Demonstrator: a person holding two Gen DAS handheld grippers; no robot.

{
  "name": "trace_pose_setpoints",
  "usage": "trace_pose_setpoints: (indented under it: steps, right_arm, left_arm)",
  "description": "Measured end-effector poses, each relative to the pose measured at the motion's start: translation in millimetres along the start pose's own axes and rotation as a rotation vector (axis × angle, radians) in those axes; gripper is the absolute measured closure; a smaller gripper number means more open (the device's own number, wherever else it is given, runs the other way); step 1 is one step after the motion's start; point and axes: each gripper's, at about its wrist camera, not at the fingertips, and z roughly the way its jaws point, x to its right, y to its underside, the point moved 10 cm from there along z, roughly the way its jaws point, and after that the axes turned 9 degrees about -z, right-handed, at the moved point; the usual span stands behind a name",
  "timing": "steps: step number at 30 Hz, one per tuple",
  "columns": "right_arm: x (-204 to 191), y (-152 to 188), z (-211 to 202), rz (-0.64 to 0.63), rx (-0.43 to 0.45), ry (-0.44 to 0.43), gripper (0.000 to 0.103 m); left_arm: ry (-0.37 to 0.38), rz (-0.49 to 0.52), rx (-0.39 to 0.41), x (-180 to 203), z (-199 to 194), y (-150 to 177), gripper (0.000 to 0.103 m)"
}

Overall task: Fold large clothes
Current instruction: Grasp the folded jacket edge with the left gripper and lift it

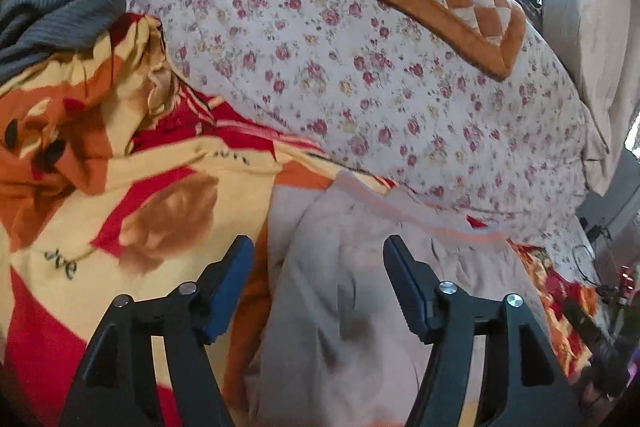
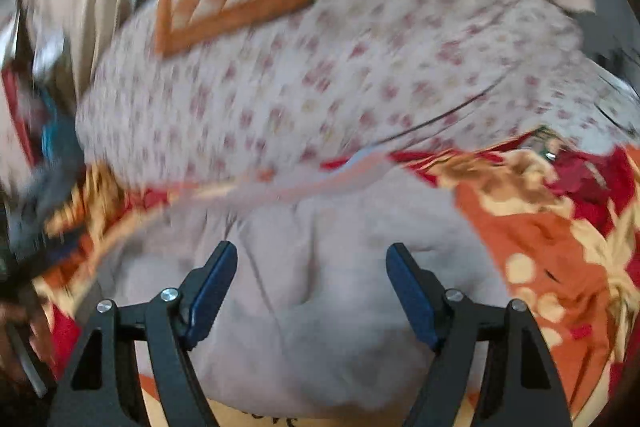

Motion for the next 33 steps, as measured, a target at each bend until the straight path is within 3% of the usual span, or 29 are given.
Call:
trace_pose_setpoints:
  steps: [4, 7, 10, 13, 17, 21, 28, 31, 33]
  right_arm:
    - [10, 8, -13, 0.0, -0.035, 0.011, 0.022]
    - [6, 32, -21, 0.054, -0.172, -0.101, 0.022]
    - [2, 48, -48, -0.081, -0.223, -0.081, 0.022]
    - [4, 52, -67, -0.114, -0.157, -0.086, 0.022]
    - [15, 51, -66, -0.06, -0.143, -0.06, 0.022]
    - [14, 50, -60, -0.067, -0.16, -0.06, 0.023]
    - [16, 50, -56, -0.067, -0.16, -0.065, 0.024]
    - [18, 52, -53, -0.052, -0.174, -0.078, 0.024]
    - [18, 53, -51, -0.05, -0.181, -0.083, 0.024]
  left_arm:
    - [0.051, 0.06, -0.013, 14, -24, 27, 0.042]
    - [0.117, 0.072, -0.042, 25, -38, 54, 0.042]
    - [0.142, 0.05, -0.093, 29, -41, 87, 0.042]
    - [0.027, -0.013, -0.089, 10, -34, 108, 0.042]
    - [-0.02, -0.039, -0.107, 3, -22, 117, 0.042]
    - [-0.047, -0.069, -0.184, -7, -1, 131, 0.042]
    - [0.036, -0.313, -0.164, -27, 22, 83, 0.042]
    - [0.04, -0.295, -0.143, -22, 26, 61, 0.06]
    - [0.053, -0.237, -0.109, -11, 21, 49, 0.079]
